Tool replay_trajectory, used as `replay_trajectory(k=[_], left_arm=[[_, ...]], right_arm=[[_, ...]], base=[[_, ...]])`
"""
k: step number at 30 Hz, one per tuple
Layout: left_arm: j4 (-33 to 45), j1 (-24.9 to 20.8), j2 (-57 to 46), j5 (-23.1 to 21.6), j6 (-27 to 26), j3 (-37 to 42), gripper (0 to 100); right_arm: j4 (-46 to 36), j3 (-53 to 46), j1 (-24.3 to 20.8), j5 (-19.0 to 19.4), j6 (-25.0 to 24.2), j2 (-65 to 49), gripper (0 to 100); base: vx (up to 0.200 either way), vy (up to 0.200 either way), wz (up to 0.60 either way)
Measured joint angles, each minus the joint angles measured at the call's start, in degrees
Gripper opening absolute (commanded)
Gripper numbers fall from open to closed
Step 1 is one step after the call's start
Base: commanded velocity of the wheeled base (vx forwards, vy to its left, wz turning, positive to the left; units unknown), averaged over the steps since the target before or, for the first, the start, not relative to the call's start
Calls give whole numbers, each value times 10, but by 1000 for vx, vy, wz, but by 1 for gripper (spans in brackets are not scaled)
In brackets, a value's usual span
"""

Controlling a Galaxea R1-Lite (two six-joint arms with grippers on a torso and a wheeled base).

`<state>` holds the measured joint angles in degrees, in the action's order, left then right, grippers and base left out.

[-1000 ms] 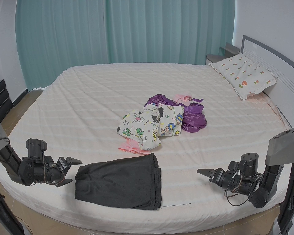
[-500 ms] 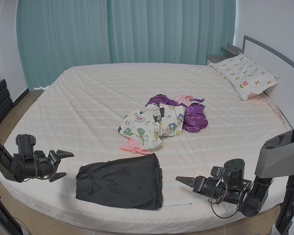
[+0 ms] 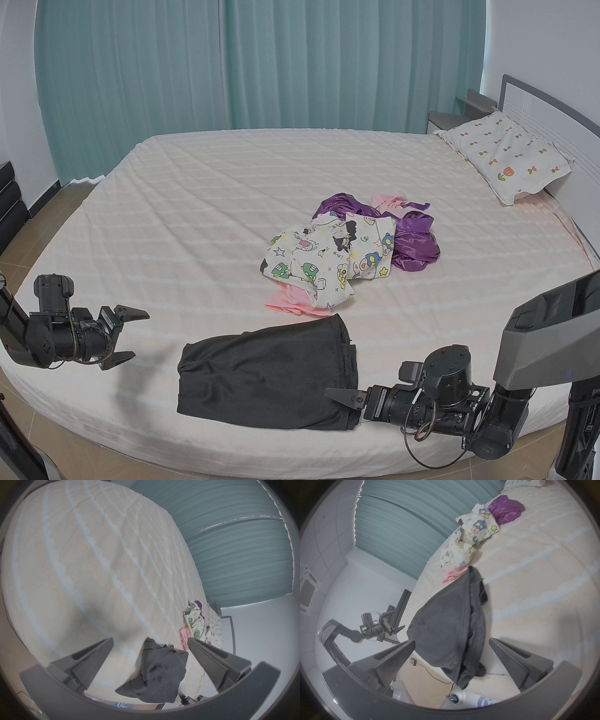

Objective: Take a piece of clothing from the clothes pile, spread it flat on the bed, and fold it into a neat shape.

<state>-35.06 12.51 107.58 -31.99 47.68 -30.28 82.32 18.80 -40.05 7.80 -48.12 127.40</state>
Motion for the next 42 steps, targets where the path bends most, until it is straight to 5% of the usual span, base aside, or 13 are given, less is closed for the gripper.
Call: replay_trajectory(k=[11, 12, 29, 42], left_arm=[[0, 0, 11, -2, 0, -1, 100], [0, 0, 12, -2, 1, -1, 100], [1, -40, 27, 13, 2, 2, 100], [0, -174, 85, 132, 33, -61, 100]], right_arm=[[-6, -7, -21, 0, 10, 16, 100], [-6, -9, -25, -1, 13, 18, 0], [-10, -85, -15, -1, 91, 12, 0], [-6, -103, -2, 0, 102, 14, 0]], base=[[0, 0, 0], [0, 0, 0], [0, 0, 0], [0, 0, 0]])
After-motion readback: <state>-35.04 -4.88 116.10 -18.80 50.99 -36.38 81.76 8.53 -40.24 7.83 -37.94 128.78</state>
